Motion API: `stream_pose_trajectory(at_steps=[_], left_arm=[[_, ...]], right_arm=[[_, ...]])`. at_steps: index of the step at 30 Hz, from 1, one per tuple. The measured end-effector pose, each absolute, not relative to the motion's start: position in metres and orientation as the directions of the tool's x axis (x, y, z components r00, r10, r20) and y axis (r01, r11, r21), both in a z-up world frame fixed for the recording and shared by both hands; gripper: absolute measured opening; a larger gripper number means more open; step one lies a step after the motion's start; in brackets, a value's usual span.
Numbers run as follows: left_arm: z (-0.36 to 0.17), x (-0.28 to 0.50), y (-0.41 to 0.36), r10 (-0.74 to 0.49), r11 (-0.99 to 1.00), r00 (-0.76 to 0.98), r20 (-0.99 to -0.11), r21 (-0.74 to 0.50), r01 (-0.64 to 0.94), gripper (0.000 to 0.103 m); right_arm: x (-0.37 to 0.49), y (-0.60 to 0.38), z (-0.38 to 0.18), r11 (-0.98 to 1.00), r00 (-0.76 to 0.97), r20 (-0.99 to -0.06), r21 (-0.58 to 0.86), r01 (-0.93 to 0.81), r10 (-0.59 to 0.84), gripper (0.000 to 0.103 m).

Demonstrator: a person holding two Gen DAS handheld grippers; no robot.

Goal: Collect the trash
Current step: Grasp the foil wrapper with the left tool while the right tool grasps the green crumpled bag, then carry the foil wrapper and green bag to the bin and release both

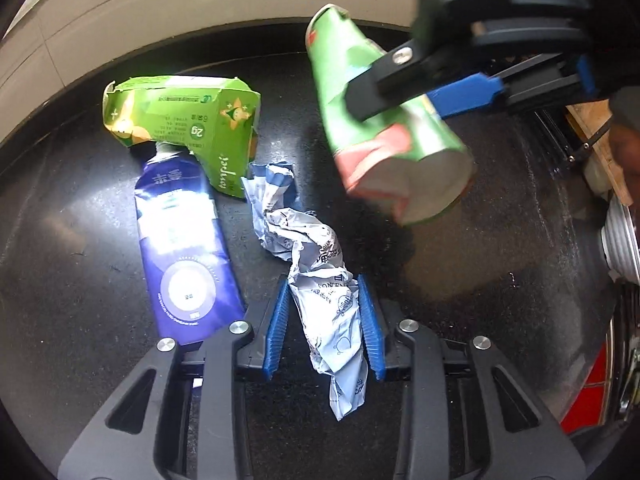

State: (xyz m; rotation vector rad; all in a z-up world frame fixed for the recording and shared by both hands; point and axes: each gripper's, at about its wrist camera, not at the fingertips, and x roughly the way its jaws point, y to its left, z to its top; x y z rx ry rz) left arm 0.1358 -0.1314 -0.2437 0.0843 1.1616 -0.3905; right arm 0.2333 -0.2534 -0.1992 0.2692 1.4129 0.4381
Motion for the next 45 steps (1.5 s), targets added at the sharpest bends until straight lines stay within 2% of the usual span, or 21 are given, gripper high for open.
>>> stream_pose_trajectory(at_steps=[10,21,31,45], left_arm=[[-0.209,0.122,-0.117,-0.248,0.935,0.380,-0.891,-0.118,0.333,0.030],[-0.152,0.068,-0.025,-0.157,0.985,0.461,-0.873,-0.105,0.137,0.031],[-0.126,-0.019,0.112,0.019,0.979,0.500,-0.866,-0.085,-0.184,0.030],[-0.127,-0.198,0.269,0.259,0.754,0.410,-0.875,-0.082,-0.652,0.031]], right_arm=[[0.217,-0.281,-0.176,0.906,0.163,-0.892,0.401,-0.137,0.420,0.045],[0.182,-0.237,-0.142,0.894,0.188,-0.889,0.366,-0.260,0.418,0.045],[0.130,-0.084,-0.113,0.768,0.086,-0.882,0.351,-0.536,0.463,0.046],[-0.020,0.175,-0.085,0.327,-0.159,-0.879,0.328,-0.886,0.450,0.046]])
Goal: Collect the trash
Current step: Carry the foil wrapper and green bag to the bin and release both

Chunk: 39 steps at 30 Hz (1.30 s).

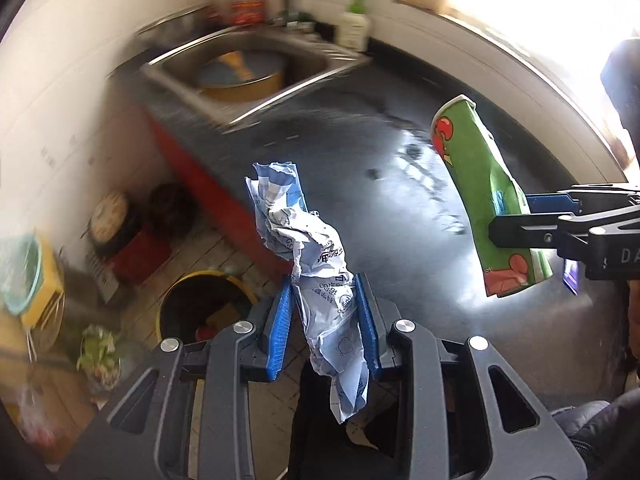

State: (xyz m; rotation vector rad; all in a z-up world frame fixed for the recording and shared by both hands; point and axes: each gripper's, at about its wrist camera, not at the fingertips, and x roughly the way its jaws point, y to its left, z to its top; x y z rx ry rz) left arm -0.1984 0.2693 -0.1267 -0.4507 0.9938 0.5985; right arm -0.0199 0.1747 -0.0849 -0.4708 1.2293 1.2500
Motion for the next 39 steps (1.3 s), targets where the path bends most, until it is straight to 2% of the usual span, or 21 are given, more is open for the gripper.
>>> stream_pose_trajectory(at_steps=[5,11,23,24,26,27,28,29,30,39], left_arm=[[-0.148,-0.264,0.300,0.292,0.633,0.340,-0.894,-0.086,-0.770,0.031],[-0.185,-0.322,0.323,0.277,0.527,0.305,-0.911,-0.121,-0.841,0.031],[-0.259,-0.351,0.366,0.210,0.431,0.319,-0.924,-0.205,-0.879,0.033],[-0.262,-0.350,0.368,0.205,0.427,0.322,-0.924,-0.211,-0.879,0.038],[-0.272,-0.353,0.374,0.217,0.414,0.322,-0.922,-0.212,-0.885,0.069],[-0.275,-0.354,0.376,0.232,0.402,0.309,-0.922,-0.198,-0.894,0.085],[-0.277,-0.353,0.377,0.243,0.397,0.305,-0.921,-0.193,-0.897,0.085],[-0.279,-0.353,0.378,0.238,0.394,0.300,-0.924,-0.191,-0.899,0.085],[-0.282,-0.353,0.380,0.232,0.389,0.292,-0.928,-0.187,-0.902,0.085],[-0.279,-0.354,0.381,0.234,0.404,0.280,-0.931,-0.169,-0.899,0.085]], right_arm=[[-0.093,0.244,-0.089,0.148,-0.241,-0.882,0.323,-0.935,0.406,0.046],[-0.170,0.309,-0.114,-0.005,-0.322,-0.890,0.338,-0.941,0.325,0.046],[-0.230,0.405,-0.193,-0.088,-0.310,-0.936,0.299,-0.950,0.164,0.047],[-0.231,0.405,-0.196,-0.090,-0.309,-0.937,0.298,-0.950,0.160,0.047],[-0.236,0.415,-0.207,-0.095,-0.304,-0.943,0.293,-0.951,0.137,0.049],[-0.238,0.418,-0.211,-0.092,-0.298,-0.946,0.288,-0.953,0.129,0.054],[-0.237,0.419,-0.214,-0.089,-0.296,-0.948,0.286,-0.954,0.120,0.059],[-0.237,0.420,-0.216,-0.084,-0.290,-0.949,0.282,-0.956,0.120,0.069],[-0.235,0.421,-0.217,-0.081,-0.289,-0.949,0.280,-0.956,0.124,0.073],[-0.211,0.408,-0.209,-0.033,-0.303,-0.942,0.302,-0.953,0.146,0.073]])
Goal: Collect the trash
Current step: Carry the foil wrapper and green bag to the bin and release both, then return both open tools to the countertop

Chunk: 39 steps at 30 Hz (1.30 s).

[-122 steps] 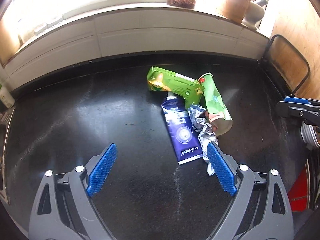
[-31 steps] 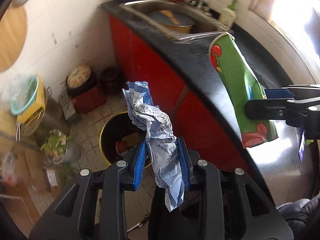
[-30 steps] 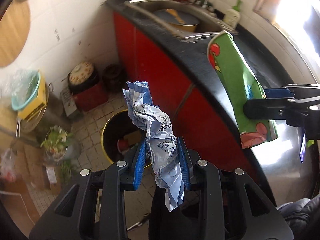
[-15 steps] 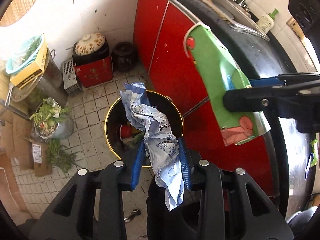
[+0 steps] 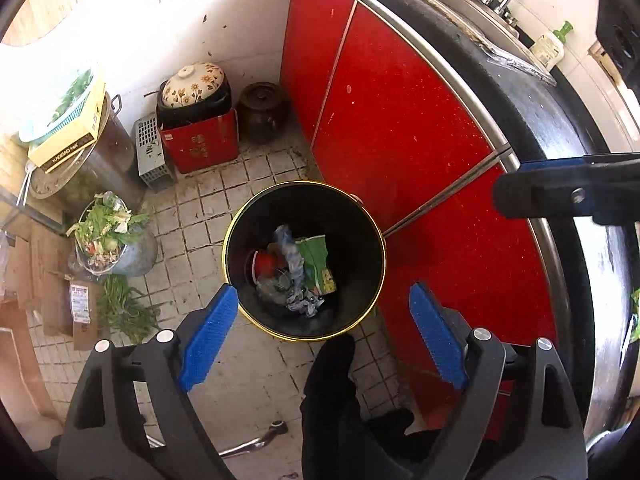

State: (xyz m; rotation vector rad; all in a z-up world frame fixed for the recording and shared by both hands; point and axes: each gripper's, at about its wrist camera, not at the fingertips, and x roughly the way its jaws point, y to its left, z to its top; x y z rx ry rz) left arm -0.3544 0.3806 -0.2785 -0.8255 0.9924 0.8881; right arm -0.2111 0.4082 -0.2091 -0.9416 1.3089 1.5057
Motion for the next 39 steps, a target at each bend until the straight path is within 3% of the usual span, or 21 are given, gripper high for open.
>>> stream_pose_trajectory(at_steps=[13,21,32,39], left_arm=[[-0.211,-0.246,0.346,0.267,0.666,0.386,-0.883,-0.120,-0.736,0.085],[-0.164,-0.110,0.254,0.150,0.904,0.510,-0.847,-0.091,-0.417,0.086],[-0.132,0.033,0.055,-0.097,0.995,0.541,-0.835,-0.078,0.059,0.086],[-0.130,0.062,-0.028,-0.156,0.979,0.518,-0.841,-0.062,0.195,0.089]], right_arm=[[-0.109,0.325,-0.126,0.144,-0.211,-0.897,0.285,-0.948,0.388,0.074],[-0.017,0.201,-0.072,0.366,0.019,-0.855,0.202,-0.908,0.518,0.078],[0.085,-0.032,-0.056,0.723,0.342,-0.833,0.096,-0.684,0.434,0.079],[0.110,-0.144,-0.069,0.820,0.407,-0.843,0.069,-0.569,0.353,0.079]])
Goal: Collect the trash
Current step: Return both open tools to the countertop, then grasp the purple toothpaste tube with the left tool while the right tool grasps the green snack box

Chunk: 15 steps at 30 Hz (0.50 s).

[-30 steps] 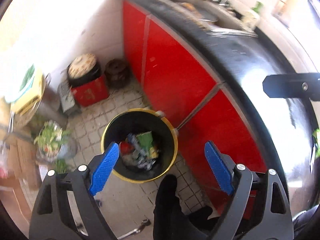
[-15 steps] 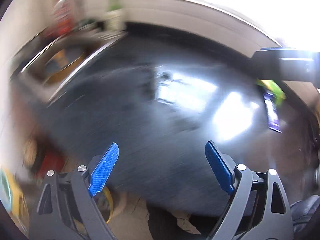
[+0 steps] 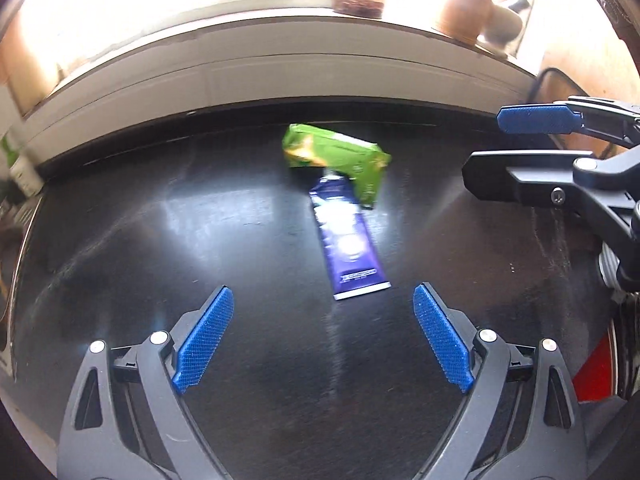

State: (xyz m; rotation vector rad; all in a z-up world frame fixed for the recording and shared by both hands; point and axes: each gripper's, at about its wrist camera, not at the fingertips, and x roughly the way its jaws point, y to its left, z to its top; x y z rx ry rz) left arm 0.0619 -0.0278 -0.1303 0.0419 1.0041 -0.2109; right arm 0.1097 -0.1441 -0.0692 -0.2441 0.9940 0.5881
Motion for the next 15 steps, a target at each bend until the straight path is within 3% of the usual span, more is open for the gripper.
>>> stream_pose_trajectory(at_steps=[15], left_arm=[[-0.182,0.120,-0.082,-0.086,0.984,0.450,-0.889,-0.006,0.176,0.089]], right_arm=[[0.163,-0.196,-0.112,0.807,0.340,-0.866,0.113,-0.579,0.366,0.079]])
